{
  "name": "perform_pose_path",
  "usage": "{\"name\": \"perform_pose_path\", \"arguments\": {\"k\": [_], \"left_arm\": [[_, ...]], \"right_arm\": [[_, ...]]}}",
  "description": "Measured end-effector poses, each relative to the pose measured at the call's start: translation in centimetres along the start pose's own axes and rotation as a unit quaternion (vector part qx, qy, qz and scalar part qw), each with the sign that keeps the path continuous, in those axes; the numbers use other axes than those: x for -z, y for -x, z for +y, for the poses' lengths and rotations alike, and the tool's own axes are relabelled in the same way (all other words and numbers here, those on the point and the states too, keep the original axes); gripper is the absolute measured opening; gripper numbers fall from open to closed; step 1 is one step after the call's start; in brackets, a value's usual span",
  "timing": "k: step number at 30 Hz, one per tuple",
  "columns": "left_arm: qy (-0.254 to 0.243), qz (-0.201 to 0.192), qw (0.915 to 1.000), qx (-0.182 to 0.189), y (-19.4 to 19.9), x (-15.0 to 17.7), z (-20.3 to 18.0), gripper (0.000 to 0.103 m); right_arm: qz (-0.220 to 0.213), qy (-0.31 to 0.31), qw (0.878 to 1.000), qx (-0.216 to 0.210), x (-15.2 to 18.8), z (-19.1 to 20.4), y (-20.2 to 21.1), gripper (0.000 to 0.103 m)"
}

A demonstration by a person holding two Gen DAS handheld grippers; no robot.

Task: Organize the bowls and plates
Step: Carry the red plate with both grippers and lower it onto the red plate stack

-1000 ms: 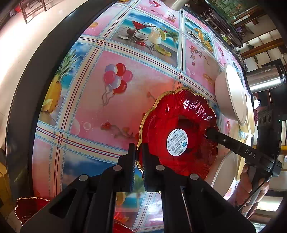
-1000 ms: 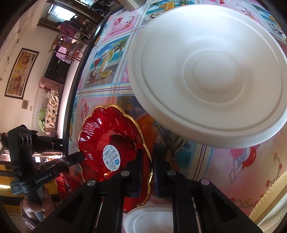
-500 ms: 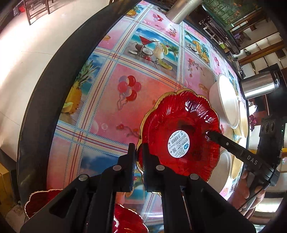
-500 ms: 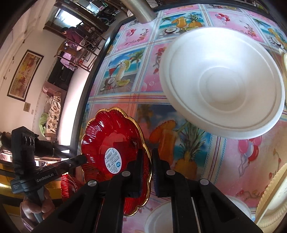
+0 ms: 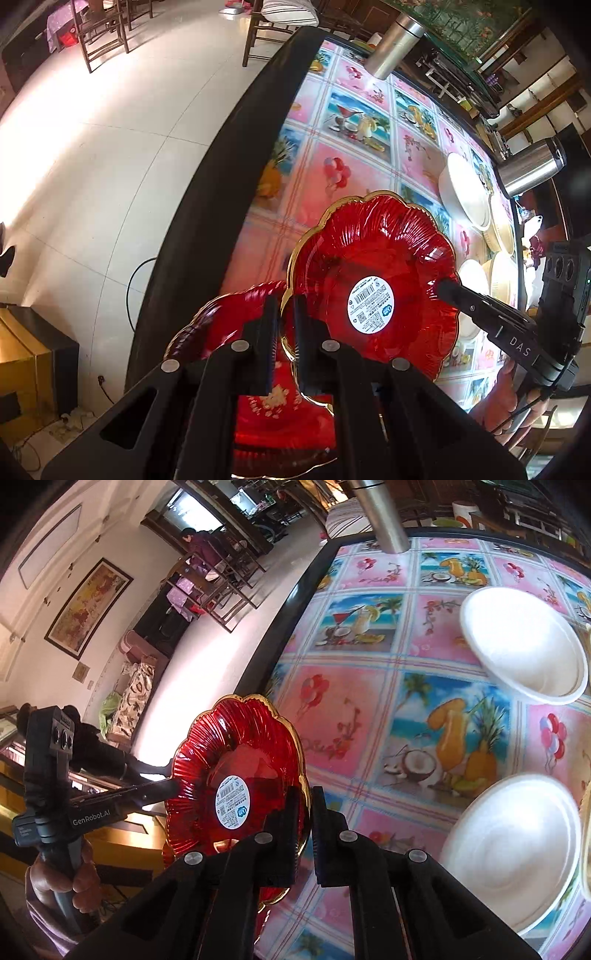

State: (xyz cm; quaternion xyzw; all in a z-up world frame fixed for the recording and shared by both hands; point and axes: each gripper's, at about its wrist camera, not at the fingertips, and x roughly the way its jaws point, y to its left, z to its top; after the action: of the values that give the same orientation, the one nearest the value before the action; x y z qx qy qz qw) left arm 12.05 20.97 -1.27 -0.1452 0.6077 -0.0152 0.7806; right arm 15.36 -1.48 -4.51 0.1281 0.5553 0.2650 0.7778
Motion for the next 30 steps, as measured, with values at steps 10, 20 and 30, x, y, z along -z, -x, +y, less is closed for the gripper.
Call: {"name": "perform_pose_path", "arguments": {"k": [10,20,30], "left_arm": [[0.009,0.036,0.9980,-0.051,-0.3,6.2,5.3,0.006],[-0.026,0.073,0.9928,-0.092,-2.9,7.5,5.0,0.006],[-0.054,0.075,0.9880,-0.124,-4.2,6.8,3.5,0.008]], "right_arm": [[0.068,0.035,0.997,-0.025,6.8,5.3,-5.8,0.007],[0.091,0.078,0.992,0.045,9.8,7.4,-8.8,0.012],[0.054,0.134,0.981,0.128,11.0,9.1,-8.0,0.020]]}}
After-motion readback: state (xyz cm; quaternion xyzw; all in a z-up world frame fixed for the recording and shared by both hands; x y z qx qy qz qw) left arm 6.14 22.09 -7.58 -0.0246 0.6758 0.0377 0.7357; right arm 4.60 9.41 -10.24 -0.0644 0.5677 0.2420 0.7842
